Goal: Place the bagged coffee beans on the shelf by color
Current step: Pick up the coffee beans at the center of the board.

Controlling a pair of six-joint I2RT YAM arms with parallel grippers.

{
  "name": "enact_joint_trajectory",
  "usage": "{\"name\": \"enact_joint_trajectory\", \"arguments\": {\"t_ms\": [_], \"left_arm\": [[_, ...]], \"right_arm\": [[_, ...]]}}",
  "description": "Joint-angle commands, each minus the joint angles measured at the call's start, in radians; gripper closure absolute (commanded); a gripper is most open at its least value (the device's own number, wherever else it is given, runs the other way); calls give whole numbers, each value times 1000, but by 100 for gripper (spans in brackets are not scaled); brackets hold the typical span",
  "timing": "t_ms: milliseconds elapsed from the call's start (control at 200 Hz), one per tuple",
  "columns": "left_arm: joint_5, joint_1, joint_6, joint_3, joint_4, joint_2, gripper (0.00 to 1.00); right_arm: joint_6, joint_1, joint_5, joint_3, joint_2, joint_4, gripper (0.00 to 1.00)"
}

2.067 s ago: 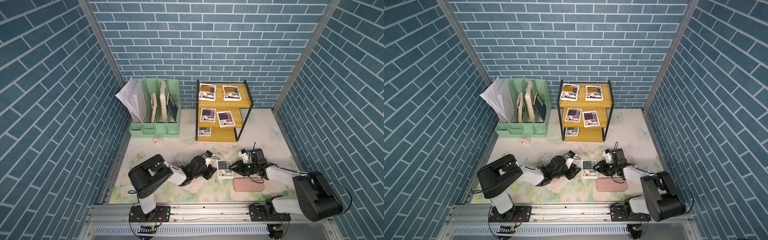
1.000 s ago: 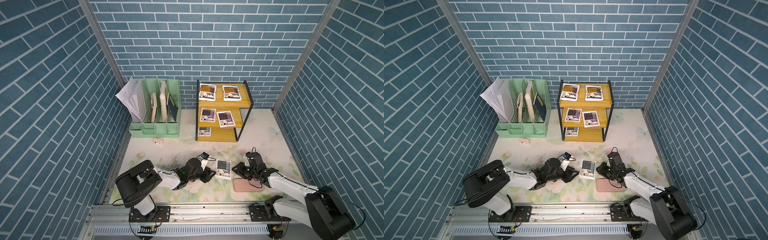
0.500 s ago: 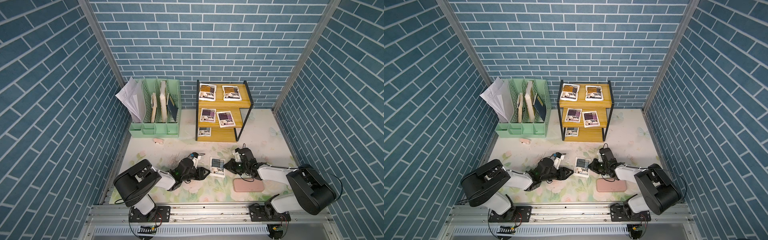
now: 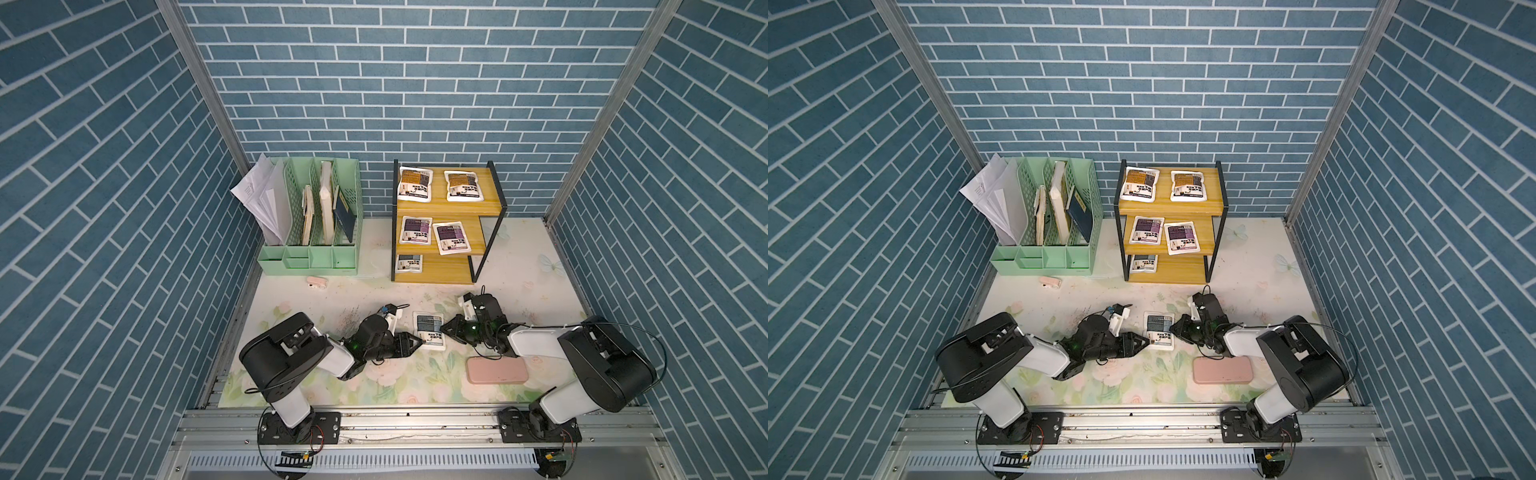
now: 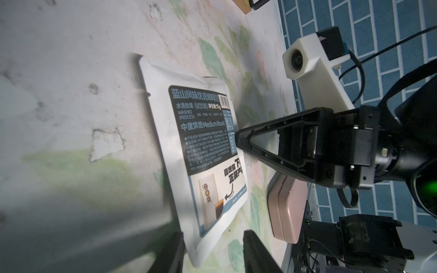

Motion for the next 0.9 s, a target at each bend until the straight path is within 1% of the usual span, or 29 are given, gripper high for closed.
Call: {"name": "enact_joint_trajectory", "arguments": {"t_ms": [0,255,460,650,775,895], "left_arm": [[10,4,-2,-3,1,2,55],[4,18,-3,-22,19,-28,61],[4,42,-3,-35,19,-70,62],[11,44,-14,-40,60,-46,62],[9,43,-28,-48,87,-44,67],[6,44,-23,-48,88,-52,74]], "right_arm": [[-31,24,24,0,65,-132,85],[-51,30,34,5,87,-167,85],[-112,32,28,3,62,-261,85],[-106,33,-18,-16,68,-219,84],[-83,37,-26,-19,84,-179,84],[-76,37,-24,-17,99,-165,84]]}}
